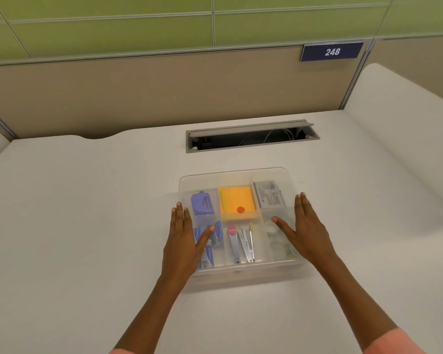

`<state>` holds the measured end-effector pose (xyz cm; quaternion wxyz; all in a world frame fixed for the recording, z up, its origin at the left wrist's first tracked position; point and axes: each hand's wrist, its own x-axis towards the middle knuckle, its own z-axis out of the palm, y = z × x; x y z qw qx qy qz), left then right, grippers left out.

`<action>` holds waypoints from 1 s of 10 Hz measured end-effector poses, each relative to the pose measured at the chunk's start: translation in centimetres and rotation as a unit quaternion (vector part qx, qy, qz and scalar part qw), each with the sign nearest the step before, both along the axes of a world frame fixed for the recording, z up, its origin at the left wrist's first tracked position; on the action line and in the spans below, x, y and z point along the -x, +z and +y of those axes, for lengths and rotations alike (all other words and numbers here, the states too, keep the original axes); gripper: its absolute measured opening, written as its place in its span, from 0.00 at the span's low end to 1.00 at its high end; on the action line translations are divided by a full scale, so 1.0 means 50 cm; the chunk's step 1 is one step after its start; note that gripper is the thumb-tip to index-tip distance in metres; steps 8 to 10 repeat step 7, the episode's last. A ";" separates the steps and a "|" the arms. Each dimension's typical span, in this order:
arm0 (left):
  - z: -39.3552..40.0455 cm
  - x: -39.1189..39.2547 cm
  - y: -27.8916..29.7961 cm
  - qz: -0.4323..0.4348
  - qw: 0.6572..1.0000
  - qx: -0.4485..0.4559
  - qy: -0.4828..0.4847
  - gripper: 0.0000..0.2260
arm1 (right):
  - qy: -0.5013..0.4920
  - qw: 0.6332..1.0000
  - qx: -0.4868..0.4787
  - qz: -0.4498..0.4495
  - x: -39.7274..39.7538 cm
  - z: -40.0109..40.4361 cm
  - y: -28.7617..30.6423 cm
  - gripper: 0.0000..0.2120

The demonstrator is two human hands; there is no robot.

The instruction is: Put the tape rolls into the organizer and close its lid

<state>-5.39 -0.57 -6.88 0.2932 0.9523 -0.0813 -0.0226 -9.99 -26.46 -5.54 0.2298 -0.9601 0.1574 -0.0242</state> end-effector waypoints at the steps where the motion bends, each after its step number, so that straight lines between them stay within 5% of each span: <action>1: -0.003 0.002 0.001 0.001 1.000 0.013 0.004 0.40 | 0.003 1.000 0.012 0.002 -0.007 -0.004 -0.001 0.40; 5: -0.001 0.012 0.004 -0.001 1.000 -0.004 0.005 0.56 | 0.011 1.000 -0.007 0.017 -0.009 -0.002 0.001 0.40; 7: 0.000 -0.018 0.030 -0.022 0.999 -0.038 -0.007 0.55 | -0.038 0.961 -0.189 -0.199 0.006 -0.006 0.137 0.28; 10: 0.000 -0.018 0.030 -0.022 0.999 -0.038 -0.007 0.55 | -0.038 0.961 -0.189 -0.199 0.006 -0.006 0.137 0.28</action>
